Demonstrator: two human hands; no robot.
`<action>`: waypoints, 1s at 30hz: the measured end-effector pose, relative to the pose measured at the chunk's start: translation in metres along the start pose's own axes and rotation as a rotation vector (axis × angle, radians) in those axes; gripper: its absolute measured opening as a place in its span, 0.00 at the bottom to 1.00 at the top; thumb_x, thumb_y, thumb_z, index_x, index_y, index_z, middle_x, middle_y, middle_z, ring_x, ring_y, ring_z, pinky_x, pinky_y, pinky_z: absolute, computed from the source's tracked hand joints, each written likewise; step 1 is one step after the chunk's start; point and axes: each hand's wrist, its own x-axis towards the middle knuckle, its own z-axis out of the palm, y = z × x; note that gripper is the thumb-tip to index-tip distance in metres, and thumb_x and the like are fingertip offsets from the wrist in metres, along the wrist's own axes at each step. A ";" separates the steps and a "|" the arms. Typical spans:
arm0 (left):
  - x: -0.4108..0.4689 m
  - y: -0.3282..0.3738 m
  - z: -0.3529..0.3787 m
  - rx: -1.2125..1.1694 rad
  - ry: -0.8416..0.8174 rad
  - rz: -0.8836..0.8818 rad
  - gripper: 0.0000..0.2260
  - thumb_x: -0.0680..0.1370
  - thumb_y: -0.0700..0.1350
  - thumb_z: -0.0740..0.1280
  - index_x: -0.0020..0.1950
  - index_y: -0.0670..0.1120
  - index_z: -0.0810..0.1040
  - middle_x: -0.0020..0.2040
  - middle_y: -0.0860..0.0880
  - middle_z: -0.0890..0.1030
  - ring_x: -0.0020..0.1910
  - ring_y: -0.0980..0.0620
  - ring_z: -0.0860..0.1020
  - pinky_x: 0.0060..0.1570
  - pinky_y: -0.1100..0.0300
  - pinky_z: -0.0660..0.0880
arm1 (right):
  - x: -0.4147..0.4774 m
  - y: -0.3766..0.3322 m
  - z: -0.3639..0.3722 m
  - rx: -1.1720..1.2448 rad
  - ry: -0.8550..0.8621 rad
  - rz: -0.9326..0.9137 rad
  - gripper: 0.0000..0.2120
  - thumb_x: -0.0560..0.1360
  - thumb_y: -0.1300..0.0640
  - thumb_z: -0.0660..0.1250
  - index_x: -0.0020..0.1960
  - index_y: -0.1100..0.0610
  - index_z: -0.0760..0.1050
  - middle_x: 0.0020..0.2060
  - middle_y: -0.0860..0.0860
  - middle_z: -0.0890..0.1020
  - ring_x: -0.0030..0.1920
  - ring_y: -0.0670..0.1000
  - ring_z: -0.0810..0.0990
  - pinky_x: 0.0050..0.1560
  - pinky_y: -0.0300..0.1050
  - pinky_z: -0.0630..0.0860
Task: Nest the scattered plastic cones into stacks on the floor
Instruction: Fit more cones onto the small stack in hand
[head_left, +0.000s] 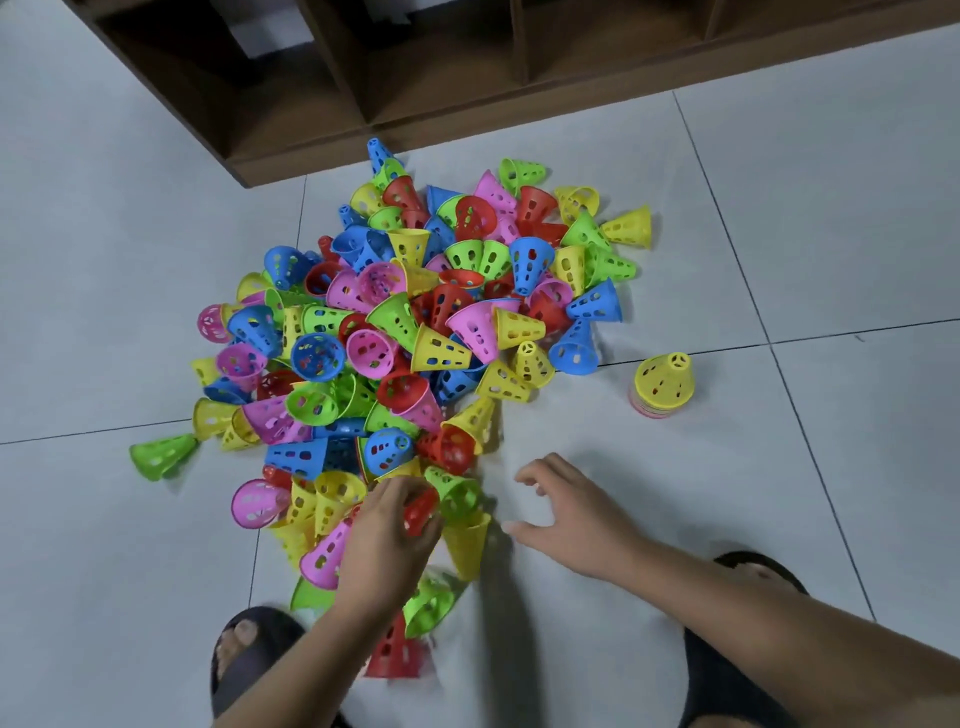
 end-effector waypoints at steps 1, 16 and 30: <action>-0.008 -0.008 -0.003 0.020 0.019 -0.018 0.14 0.78 0.54 0.76 0.61 0.59 0.77 0.56 0.64 0.78 0.53 0.63 0.78 0.52 0.58 0.81 | 0.003 -0.009 0.007 -0.025 -0.022 -0.048 0.27 0.73 0.35 0.73 0.66 0.45 0.72 0.60 0.40 0.72 0.61 0.44 0.76 0.58 0.47 0.77; -0.075 -0.041 0.031 0.102 -0.060 -0.341 0.22 0.75 0.70 0.72 0.53 0.55 0.70 0.42 0.56 0.80 0.39 0.56 0.80 0.40 0.53 0.80 | 0.009 -0.006 0.047 -0.161 -0.133 -0.270 0.07 0.82 0.46 0.68 0.54 0.50 0.79 0.50 0.43 0.80 0.53 0.48 0.73 0.56 0.47 0.75; -0.049 0.011 0.069 -0.192 -0.195 -0.420 0.29 0.70 0.57 0.81 0.64 0.56 0.70 0.50 0.57 0.81 0.50 0.51 0.83 0.51 0.53 0.82 | -0.013 0.044 -0.007 0.352 0.078 0.326 0.09 0.82 0.59 0.69 0.53 0.45 0.82 0.45 0.47 0.87 0.45 0.50 0.86 0.52 0.52 0.81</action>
